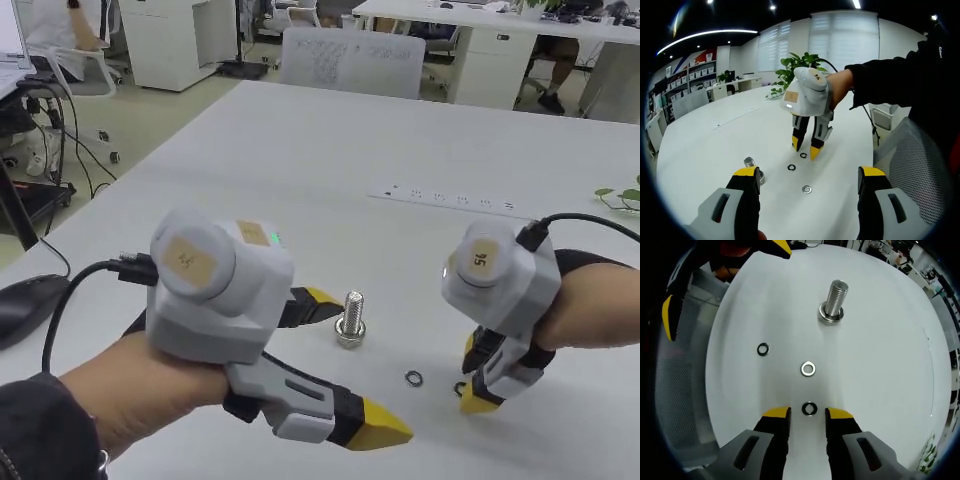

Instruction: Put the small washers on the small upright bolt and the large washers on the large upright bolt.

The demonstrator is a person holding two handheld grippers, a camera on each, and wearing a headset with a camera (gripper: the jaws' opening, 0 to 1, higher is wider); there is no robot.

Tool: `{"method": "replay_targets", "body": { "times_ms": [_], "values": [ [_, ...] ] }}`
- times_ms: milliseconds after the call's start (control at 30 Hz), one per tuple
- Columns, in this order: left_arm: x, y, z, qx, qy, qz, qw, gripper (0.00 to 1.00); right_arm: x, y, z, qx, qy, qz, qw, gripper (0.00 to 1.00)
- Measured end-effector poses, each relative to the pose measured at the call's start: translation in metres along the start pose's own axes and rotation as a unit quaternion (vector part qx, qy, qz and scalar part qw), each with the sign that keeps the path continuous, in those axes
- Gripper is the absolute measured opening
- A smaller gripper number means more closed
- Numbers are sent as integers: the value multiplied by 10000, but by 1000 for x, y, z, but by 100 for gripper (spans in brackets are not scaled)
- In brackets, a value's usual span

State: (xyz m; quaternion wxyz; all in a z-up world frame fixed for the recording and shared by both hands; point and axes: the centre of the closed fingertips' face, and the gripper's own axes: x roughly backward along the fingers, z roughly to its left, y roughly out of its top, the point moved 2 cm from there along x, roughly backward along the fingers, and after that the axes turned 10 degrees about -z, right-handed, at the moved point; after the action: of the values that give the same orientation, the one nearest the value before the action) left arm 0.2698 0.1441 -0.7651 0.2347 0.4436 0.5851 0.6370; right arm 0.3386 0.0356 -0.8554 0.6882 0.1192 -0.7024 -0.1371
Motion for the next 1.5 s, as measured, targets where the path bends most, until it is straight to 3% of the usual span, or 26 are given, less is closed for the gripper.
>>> {"method": "replay_targets", "body": {
  "times_ms": [533,1000,1500],
  "values": [
    [-1,-1,0,1,-6,27,10000,80,-2,-1,1,-66,38,-63,10000,27],
    [0,-1,-1,3,-7,31,10000,79,-2,1,2,109,40,-13,9999,16],
    [0,-1,0,10,-2,31,10000,79,-2,1,0,157,19,-11,9999,13]
  ]
}}
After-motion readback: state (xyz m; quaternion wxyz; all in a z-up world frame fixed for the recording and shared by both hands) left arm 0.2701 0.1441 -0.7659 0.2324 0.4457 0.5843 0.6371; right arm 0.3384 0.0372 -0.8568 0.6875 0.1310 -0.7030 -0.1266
